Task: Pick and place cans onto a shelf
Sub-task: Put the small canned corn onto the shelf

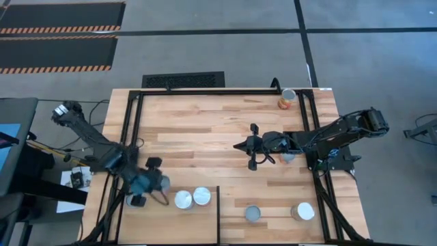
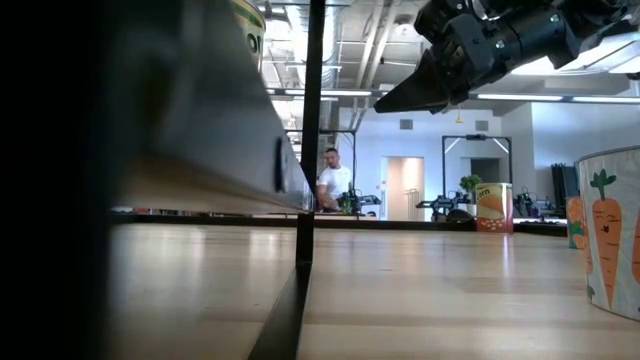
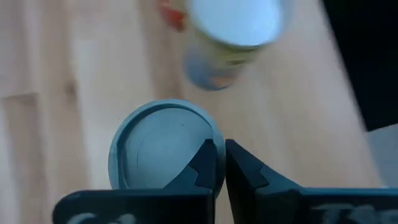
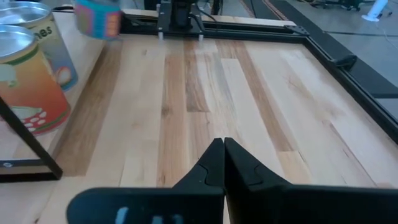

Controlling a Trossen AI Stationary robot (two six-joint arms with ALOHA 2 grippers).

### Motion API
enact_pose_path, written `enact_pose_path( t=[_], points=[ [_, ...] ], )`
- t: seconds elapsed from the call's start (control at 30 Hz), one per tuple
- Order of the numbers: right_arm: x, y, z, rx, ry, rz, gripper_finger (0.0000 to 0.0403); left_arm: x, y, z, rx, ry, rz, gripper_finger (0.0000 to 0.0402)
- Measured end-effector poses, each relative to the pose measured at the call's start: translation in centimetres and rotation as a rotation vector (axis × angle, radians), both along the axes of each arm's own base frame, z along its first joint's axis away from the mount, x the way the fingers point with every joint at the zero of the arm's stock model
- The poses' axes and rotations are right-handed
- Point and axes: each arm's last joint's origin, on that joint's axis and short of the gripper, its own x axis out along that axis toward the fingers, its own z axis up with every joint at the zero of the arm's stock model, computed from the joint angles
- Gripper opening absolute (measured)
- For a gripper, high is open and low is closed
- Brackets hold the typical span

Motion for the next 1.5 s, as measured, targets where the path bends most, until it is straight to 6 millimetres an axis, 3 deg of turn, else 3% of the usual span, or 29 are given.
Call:
enact_pose_path(
  t=[0.27, 0.5, 0.93, 1.23, 1.5],
  points=[
    [0.0, 0.0, 0.0, 0.027, -0.005, -0.011, 0.0013, -1.7, -3.1, -0.9, -0.009, 0.030, 0.010, 0.0000],
    [0.0, -0.1, 0.1, 0.023, -0.015, -0.032, 0.0013, -1.9, -4.9, -1.8, -0.014, 0.041, 0.003, 0.0000],
    [0.0, -0.1, 0.1, 0.022, -0.020, -0.033, 0.0013, -0.9, -6.3, -3.9, 0.073, 0.052, 0.004, 0.0006],
    [0.0, -0.1, 0.1, 0.022, -0.020, -0.033, 0.0013, -0.9, -6.4, -3.9, 0.049, 0.059, 0.008, 0.0044],
    [0.0, -0.1, 0.1, 0.022, -0.020, -0.032, 0.0013, -0.6, -6.3, -3.9, 0.034, 0.067, 0.040, 0.0052]
  ],
)
